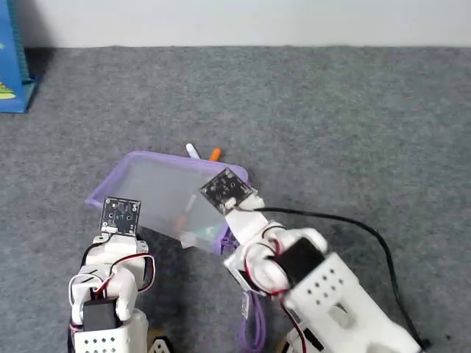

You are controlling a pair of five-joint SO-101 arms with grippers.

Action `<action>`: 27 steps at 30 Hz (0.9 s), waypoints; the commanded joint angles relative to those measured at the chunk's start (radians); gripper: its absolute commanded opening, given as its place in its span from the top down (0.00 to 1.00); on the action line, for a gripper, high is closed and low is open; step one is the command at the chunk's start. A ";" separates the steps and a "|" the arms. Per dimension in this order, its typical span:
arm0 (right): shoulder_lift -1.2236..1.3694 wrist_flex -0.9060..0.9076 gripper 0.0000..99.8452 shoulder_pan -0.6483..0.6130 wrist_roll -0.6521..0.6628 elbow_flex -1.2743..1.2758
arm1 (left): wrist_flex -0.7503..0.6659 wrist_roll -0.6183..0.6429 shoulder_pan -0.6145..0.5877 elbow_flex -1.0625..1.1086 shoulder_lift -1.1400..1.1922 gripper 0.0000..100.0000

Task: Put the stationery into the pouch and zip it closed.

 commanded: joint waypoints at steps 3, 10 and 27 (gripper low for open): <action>-0.145 -0.076 0.99 -0.005 0.117 0.066 | 0.043 -0.005 -0.003 -0.012 -0.012 0.98; -0.308 -0.174 0.99 -0.001 0.167 0.150 | 0.114 0.000 -0.048 -0.104 -0.014 0.99; -0.693 -0.575 0.99 -0.007 0.167 0.419 | 0.282 0.247 0.040 -0.498 -0.014 0.98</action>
